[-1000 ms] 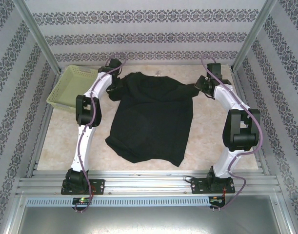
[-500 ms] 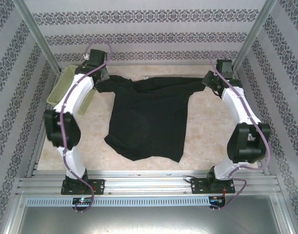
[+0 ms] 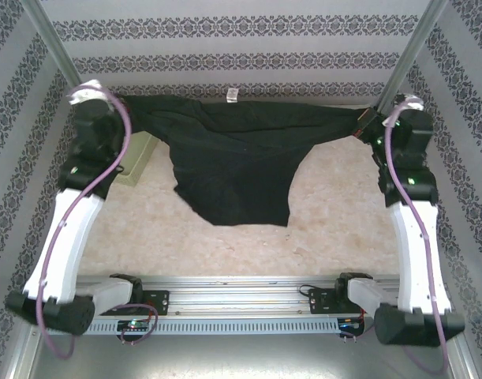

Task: Fold the inside-out t-shirt

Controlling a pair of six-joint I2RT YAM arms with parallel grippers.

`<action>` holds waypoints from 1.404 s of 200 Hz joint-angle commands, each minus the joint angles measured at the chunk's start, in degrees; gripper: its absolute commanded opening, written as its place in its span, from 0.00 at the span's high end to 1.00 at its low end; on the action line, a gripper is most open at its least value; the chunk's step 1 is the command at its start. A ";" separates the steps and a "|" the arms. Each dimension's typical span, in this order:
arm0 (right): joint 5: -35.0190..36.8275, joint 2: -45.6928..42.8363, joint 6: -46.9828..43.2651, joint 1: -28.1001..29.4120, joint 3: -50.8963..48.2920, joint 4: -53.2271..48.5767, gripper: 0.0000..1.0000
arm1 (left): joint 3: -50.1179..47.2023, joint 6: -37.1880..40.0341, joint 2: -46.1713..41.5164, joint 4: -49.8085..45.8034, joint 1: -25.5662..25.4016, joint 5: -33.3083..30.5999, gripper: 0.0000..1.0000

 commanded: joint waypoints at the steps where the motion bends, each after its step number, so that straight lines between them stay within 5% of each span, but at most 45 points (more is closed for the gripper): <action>1: -0.66 -5.99 0.12 -0.37 4.76 1.04 1.00 | 1.61 2.63 -8.66 8.82 0.92 0.16 1.00; 46: -0.79 -14.49 -1.20 -0.36 10.79 1.89 1.00 | 1.10 3.74 -22.27 15.01 0.91 2.83 1.00; 72: 4.17 -12.10 -2.99 -0.37 13.82 -1.31 1.00 | 2.25 4.03 -20.76 14.88 0.92 3.56 1.00; 137: 11.53 5.11 -3.78 -0.45 9.75 -0.17 1.00 | 3.79 9.07 3.75 12.17 0.96 -0.76 1.00; 199: 7.60 24.88 -0.21 0.22 -2.70 12.59 1.00 | 5.59 6.74 33.27 14.45 0.92 0.28 1.00; 281: 11.37 51.62 2.18 0.17 13.94 10.13 1.00 | 24.40 6.72 60.51 10.90 0.92 -4.96 1.00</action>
